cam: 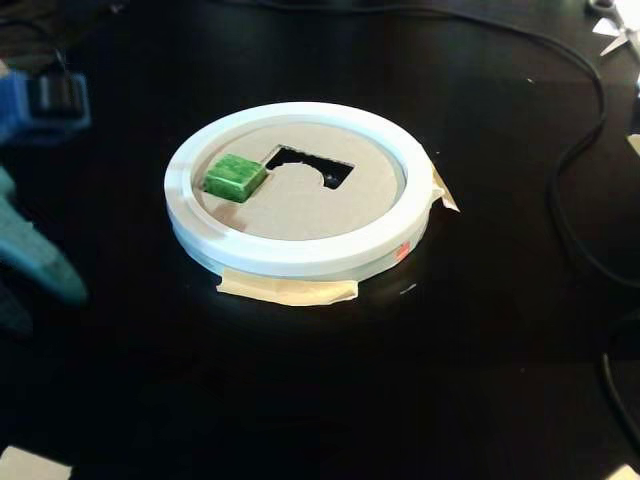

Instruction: Pick up the square block and drop it in corresponding square shaped hole

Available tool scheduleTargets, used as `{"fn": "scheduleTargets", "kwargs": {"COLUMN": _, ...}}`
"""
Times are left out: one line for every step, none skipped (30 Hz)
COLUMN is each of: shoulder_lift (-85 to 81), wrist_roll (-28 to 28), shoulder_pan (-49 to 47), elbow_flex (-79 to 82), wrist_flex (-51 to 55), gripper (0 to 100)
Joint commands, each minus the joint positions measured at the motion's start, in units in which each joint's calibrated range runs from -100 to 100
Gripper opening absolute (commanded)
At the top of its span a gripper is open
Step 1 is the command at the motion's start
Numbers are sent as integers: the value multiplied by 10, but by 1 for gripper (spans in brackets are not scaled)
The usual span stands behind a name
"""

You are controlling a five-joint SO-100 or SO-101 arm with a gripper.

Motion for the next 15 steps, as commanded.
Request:
{"fn": "scheduleTargets", "kwargs": {"shoulder_lift": -1, "wrist_roll": 1, "shoulder_pan": 1, "elbow_flex": 4, "wrist_flex": -17, "gripper": 88}}
{"fn": "scheduleTargets", "kwargs": {"shoulder_lift": -1, "wrist_roll": 1, "shoulder_pan": 1, "elbow_flex": 4, "wrist_flex": -17, "gripper": 88}}
{"fn": "scheduleTargets", "kwargs": {"shoulder_lift": -1, "wrist_roll": 1, "shoulder_pan": 1, "elbow_flex": 4, "wrist_flex": -17, "gripper": 88}}
{"fn": "scheduleTargets", "kwargs": {"shoulder_lift": -1, "wrist_roll": 1, "shoulder_pan": 1, "elbow_flex": 4, "wrist_flex": -17, "gripper": 88}}
{"fn": "scheduleTargets", "kwargs": {"shoulder_lift": -1, "wrist_roll": 1, "shoulder_pan": 1, "elbow_flex": 4, "wrist_flex": -17, "gripper": 88}}
{"fn": "scheduleTargets", "kwargs": {"shoulder_lift": -1, "wrist_roll": 1, "shoulder_pan": 1, "elbow_flex": 4, "wrist_flex": -17, "gripper": 88}}
{"fn": "scheduleTargets", "kwargs": {"shoulder_lift": -1, "wrist_roll": 1, "shoulder_pan": 1, "elbow_flex": 4, "wrist_flex": -17, "gripper": 88}}
{"fn": "scheduleTargets", "kwargs": {"shoulder_lift": -1, "wrist_roll": 1, "shoulder_pan": 1, "elbow_flex": 4, "wrist_flex": -17, "gripper": 88}}
{"fn": "scheduleTargets", "kwargs": {"shoulder_lift": -1, "wrist_roll": 1, "shoulder_pan": 1, "elbow_flex": 4, "wrist_flex": -17, "gripper": 88}}
{"fn": "scheduleTargets", "kwargs": {"shoulder_lift": -1, "wrist_roll": 1, "shoulder_pan": 1, "elbow_flex": 4, "wrist_flex": -17, "gripper": 88}}
{"fn": "scheduleTargets", "kwargs": {"shoulder_lift": -1, "wrist_roll": 1, "shoulder_pan": 2, "elbow_flex": 4, "wrist_flex": -17, "gripper": 88}}
{"fn": "scheduleTargets", "kwargs": {"shoulder_lift": -1, "wrist_roll": 1, "shoulder_pan": 2, "elbow_flex": 4, "wrist_flex": -17, "gripper": 88}}
{"fn": "scheduleTargets", "kwargs": {"shoulder_lift": -1, "wrist_roll": 1, "shoulder_pan": 2, "elbow_flex": 4, "wrist_flex": -17, "gripper": 88}}
{"fn": "scheduleTargets", "kwargs": {"shoulder_lift": -1, "wrist_roll": 1, "shoulder_pan": 5, "elbow_flex": 4, "wrist_flex": -17, "gripper": 88}}
{"fn": "scheduleTargets", "kwargs": {"shoulder_lift": -1, "wrist_roll": 1, "shoulder_pan": 5, "elbow_flex": 4, "wrist_flex": -17, "gripper": 88}}
